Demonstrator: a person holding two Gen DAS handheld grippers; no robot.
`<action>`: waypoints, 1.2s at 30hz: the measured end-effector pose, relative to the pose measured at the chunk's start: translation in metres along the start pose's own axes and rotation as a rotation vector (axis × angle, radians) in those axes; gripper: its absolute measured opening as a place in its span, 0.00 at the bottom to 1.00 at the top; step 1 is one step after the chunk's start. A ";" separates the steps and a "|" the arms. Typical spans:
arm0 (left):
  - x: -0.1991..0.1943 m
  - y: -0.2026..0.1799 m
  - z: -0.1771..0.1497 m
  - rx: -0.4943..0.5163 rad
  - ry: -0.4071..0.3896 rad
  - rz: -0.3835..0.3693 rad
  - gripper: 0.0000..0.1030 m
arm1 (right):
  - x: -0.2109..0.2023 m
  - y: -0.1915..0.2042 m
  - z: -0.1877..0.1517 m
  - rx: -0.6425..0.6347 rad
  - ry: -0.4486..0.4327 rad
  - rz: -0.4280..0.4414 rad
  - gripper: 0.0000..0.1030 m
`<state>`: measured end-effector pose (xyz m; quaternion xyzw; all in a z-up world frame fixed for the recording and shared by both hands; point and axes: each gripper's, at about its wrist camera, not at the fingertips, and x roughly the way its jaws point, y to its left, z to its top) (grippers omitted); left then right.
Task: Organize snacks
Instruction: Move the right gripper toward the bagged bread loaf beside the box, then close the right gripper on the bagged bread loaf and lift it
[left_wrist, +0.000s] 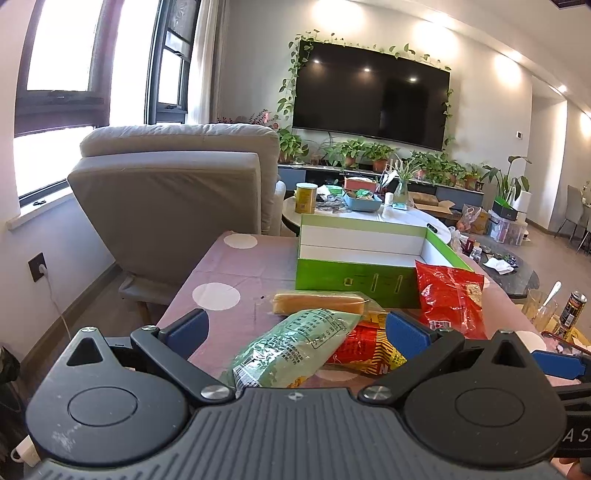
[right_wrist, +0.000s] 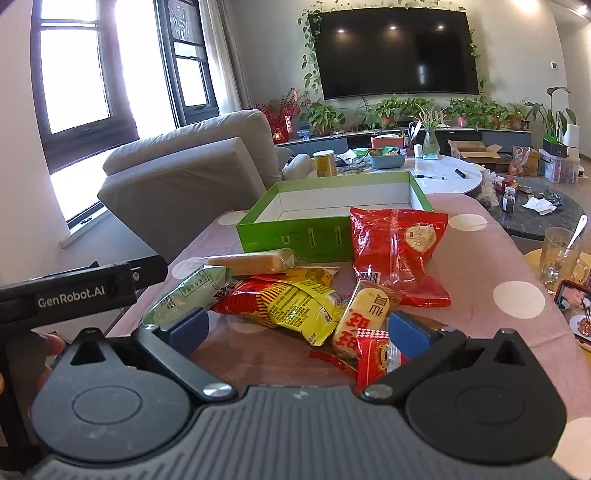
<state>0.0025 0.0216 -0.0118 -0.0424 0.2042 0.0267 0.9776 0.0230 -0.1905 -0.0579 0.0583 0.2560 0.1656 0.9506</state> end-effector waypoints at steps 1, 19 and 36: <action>0.000 0.001 0.000 -0.002 0.000 0.001 1.00 | 0.000 0.000 0.000 0.000 0.001 0.001 0.80; 0.002 0.001 -0.003 -0.004 0.008 -0.010 1.00 | 0.002 -0.001 0.001 0.016 0.000 -0.004 0.80; 0.007 0.011 0.000 -0.019 0.004 -0.004 1.00 | 0.008 -0.001 0.006 0.020 -0.010 0.007 0.80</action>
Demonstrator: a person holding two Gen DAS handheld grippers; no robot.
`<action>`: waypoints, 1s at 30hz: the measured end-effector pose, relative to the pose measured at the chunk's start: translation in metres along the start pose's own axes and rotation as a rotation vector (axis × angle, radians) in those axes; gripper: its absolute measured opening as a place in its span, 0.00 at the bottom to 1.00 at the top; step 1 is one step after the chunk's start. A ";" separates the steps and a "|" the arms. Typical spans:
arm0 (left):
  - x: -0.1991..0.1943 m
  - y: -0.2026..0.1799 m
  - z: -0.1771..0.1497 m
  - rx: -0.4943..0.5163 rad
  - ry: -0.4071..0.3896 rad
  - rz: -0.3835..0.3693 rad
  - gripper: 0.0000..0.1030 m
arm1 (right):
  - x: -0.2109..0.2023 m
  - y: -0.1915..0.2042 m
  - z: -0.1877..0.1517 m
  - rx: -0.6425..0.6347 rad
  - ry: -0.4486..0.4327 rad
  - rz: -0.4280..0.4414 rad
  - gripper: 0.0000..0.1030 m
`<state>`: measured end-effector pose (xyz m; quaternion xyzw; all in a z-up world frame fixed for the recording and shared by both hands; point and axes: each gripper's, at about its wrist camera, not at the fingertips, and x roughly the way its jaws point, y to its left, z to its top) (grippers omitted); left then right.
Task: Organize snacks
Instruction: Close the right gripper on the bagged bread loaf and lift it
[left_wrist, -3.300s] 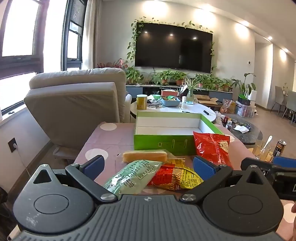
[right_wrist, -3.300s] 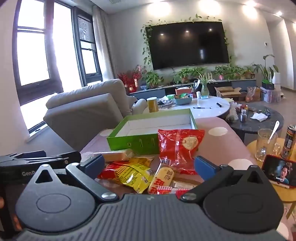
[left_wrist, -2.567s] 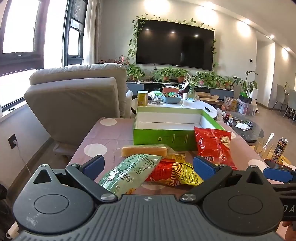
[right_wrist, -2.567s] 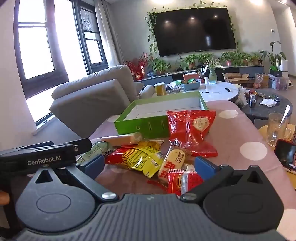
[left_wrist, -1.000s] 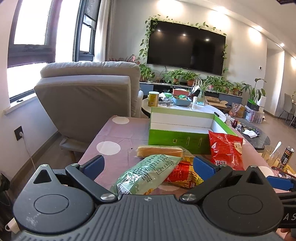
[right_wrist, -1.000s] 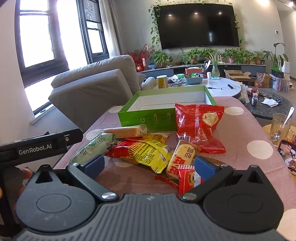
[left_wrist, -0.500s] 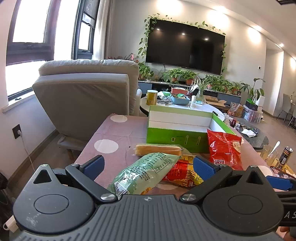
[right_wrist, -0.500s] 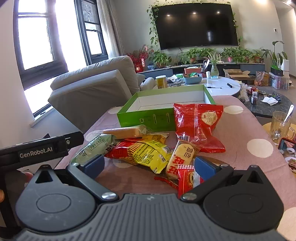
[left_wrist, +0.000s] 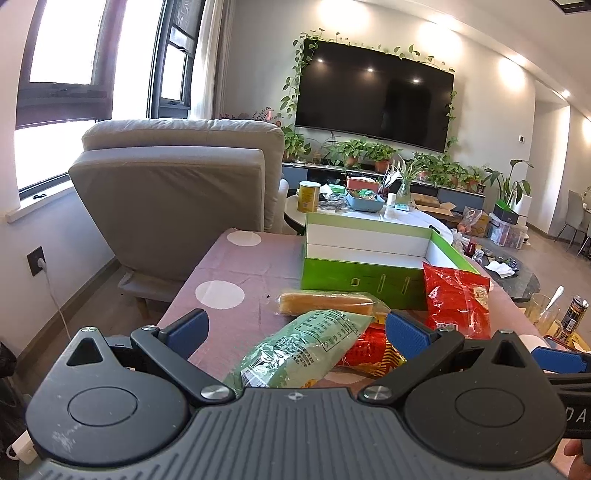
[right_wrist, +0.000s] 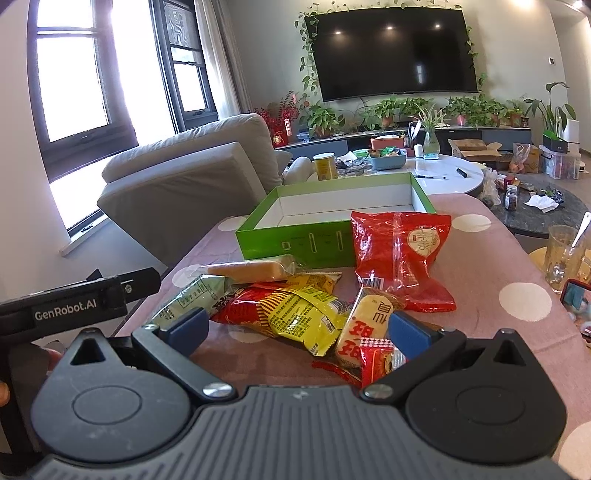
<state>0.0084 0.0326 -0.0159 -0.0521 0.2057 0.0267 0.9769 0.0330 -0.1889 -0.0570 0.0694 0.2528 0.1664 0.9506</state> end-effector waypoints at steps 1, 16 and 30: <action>0.001 0.000 0.000 -0.001 0.001 0.001 1.00 | 0.001 0.000 0.001 -0.001 0.001 0.001 0.80; 0.029 0.000 0.009 0.031 0.050 -0.003 0.99 | 0.043 -0.010 0.032 0.051 0.075 0.038 0.80; 0.103 0.034 0.042 -0.071 0.199 -0.085 0.90 | 0.118 -0.023 0.070 0.180 0.242 0.101 0.75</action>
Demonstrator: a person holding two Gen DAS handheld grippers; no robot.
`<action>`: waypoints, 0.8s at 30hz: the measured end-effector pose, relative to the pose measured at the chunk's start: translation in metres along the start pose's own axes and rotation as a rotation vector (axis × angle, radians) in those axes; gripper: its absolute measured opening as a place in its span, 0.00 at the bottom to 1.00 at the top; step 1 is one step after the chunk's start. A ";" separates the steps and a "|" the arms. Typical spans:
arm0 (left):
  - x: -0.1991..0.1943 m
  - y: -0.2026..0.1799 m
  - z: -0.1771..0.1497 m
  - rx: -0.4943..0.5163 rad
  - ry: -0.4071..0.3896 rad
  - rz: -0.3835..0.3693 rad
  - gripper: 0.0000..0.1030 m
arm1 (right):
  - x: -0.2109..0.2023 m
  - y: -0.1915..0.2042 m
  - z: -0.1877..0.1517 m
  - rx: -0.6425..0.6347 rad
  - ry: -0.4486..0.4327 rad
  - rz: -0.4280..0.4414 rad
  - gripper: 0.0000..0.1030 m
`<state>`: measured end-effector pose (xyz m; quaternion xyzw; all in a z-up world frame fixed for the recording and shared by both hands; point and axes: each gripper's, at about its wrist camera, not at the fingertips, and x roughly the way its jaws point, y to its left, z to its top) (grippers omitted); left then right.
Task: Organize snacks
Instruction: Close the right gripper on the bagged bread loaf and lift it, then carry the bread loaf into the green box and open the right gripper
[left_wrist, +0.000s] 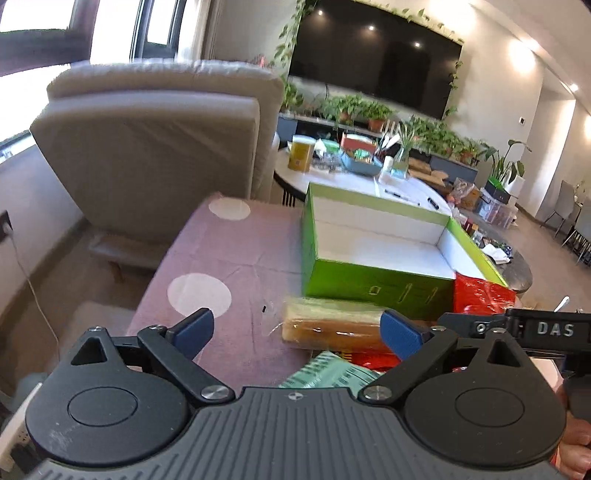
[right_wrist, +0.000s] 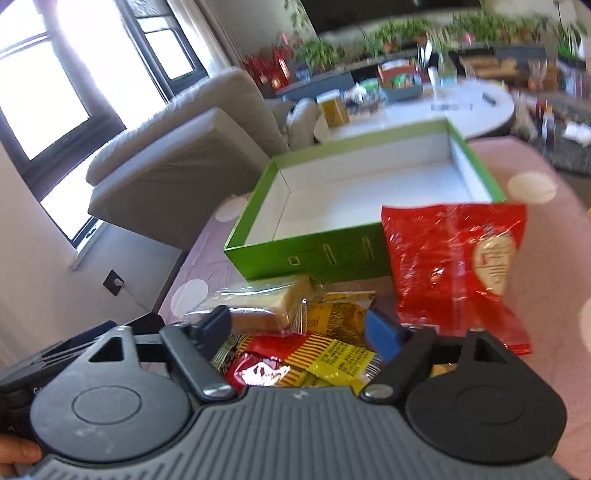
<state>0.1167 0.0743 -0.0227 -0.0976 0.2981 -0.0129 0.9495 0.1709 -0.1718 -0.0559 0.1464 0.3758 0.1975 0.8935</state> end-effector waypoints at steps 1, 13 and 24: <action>0.005 0.001 0.001 -0.003 0.011 -0.005 0.88 | 0.010 -0.002 0.003 0.018 0.027 0.004 0.70; 0.063 0.006 0.004 0.007 0.136 -0.095 0.61 | 0.053 -0.005 0.023 0.083 0.136 0.032 0.52; 0.061 0.004 0.002 0.004 0.146 -0.139 0.59 | 0.068 -0.001 0.024 0.090 0.177 0.038 0.46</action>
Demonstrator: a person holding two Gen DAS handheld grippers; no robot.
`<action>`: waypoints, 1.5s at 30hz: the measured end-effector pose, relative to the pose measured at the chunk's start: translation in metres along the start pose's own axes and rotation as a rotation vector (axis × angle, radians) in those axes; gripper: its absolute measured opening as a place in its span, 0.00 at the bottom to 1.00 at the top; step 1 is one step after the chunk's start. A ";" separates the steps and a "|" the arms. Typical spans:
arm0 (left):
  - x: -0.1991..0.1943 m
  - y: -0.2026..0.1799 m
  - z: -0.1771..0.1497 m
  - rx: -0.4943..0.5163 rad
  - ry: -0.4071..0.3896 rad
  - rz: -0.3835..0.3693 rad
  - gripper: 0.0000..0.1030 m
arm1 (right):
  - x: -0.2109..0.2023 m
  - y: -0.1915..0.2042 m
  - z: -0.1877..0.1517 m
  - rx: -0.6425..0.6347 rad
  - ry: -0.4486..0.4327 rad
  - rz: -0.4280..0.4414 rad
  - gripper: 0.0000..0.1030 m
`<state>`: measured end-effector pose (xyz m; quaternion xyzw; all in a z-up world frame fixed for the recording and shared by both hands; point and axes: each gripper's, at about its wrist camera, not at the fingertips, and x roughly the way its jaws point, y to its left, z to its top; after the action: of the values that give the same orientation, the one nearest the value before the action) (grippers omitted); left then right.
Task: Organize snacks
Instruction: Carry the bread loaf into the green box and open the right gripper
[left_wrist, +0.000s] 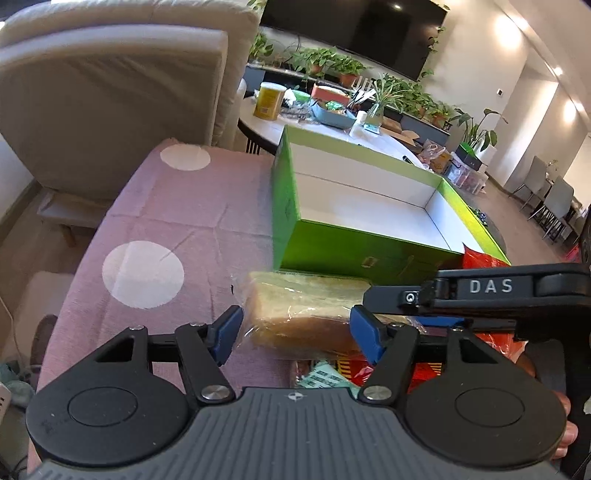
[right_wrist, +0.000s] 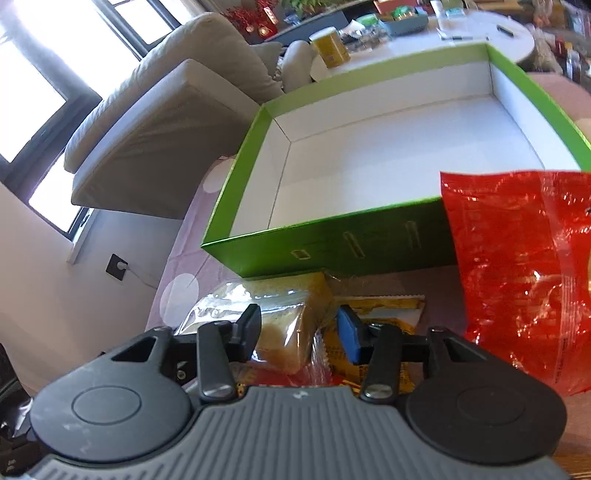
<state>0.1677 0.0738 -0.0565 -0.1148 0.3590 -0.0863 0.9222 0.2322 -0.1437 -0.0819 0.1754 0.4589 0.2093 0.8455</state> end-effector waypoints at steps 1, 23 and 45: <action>-0.003 -0.003 0.000 0.017 -0.007 -0.006 0.59 | -0.003 0.002 -0.001 -0.010 -0.007 -0.002 0.40; -0.031 -0.086 0.067 0.218 -0.195 -0.030 0.64 | -0.101 -0.001 0.042 -0.058 -0.291 0.072 0.39; 0.042 -0.051 0.072 0.209 -0.088 0.042 0.74 | -0.011 -0.035 0.060 -0.013 -0.218 0.072 0.40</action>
<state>0.2434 0.0257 -0.0177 -0.0139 0.3097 -0.0987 0.9456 0.2848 -0.1861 -0.0600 0.2079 0.3561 0.2225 0.8834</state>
